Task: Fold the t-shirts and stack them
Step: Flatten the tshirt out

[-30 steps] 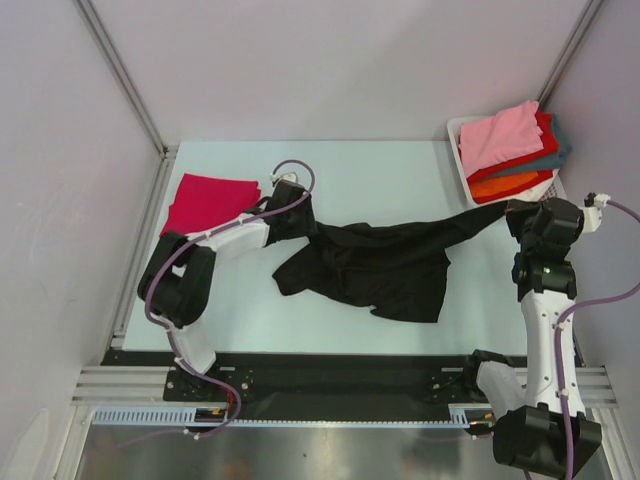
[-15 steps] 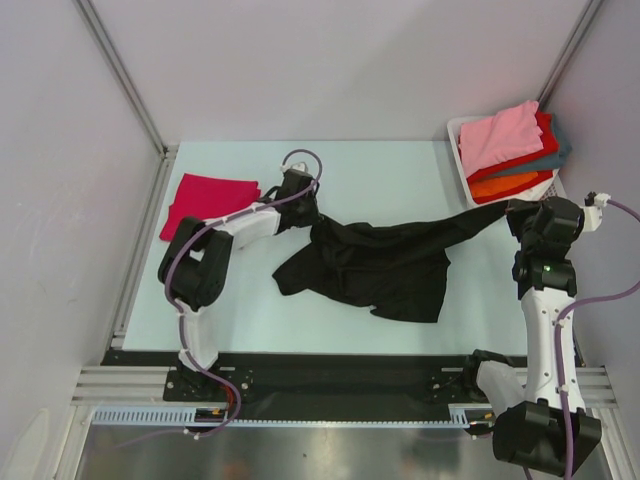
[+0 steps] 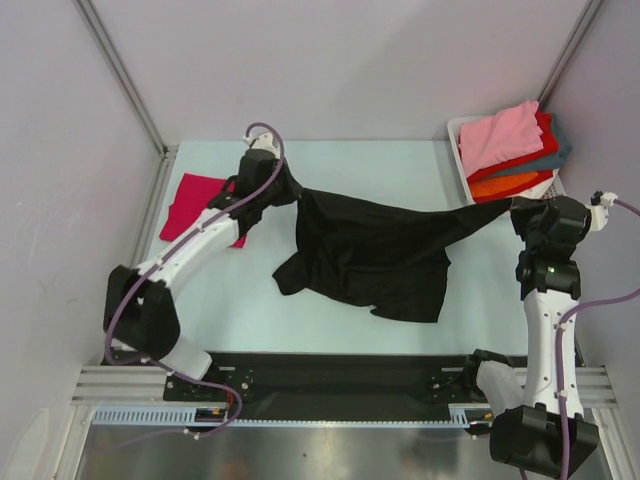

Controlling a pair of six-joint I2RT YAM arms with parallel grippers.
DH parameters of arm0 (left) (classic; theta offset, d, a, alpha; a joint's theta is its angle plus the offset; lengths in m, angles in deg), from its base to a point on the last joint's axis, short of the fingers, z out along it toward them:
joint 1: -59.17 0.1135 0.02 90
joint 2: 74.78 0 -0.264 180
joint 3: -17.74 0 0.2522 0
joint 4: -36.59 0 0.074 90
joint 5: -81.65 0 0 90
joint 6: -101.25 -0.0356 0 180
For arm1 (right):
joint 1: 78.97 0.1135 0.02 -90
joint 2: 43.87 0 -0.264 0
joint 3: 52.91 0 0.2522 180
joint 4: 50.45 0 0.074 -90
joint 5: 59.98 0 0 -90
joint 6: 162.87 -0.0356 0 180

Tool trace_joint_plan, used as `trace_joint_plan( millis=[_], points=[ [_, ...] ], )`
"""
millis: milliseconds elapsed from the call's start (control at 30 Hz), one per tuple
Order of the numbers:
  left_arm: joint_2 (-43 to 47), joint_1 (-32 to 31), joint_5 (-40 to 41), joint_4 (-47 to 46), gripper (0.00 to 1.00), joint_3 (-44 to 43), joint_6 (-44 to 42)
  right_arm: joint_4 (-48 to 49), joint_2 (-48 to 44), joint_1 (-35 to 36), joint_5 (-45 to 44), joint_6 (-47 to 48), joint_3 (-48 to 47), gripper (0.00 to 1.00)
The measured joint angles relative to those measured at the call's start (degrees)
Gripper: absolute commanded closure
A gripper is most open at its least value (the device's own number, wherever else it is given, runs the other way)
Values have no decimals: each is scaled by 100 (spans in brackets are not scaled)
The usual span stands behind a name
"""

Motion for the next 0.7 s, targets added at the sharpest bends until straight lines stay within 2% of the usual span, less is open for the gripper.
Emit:
trace_joint_plan(
  millis=[133, 267, 367, 467, 567, 600, 667, 700],
  points=[
    [881, 87, -289, -22, 100, 503, -13, -140, -210, 0, 11, 2, -98, 100],
    [1646, 90, -619, -9, 99, 1506, 4, -363, -599, 0, -44, 2, -107, 100],
    [1882, 87, -726, 39, 99, 2350, 17, -413, -857, 0, -76, 2, -50, 100],
    [1808, 90, -717, 101, 99, 2671, 17, -439, -975, 0, -79, 0, 111, 100],
    [1471, 90, -688, 22, 84, 2710, 15, -442, -837, -2, -79, -9, 205, 100],
    [1357, 92, -682, -24, 67, 2697, 26, -435, -763, -2, -79, -24, 245, 100],
    [994, 92, -658, -85, 55, 2616, 35, -413, -599, -4, -76, -66, 350, 100],
    [826, 92, -658, -170, 45, 2597, 63, -389, -503, -4, -76, -92, 442, 100]
  ],
)
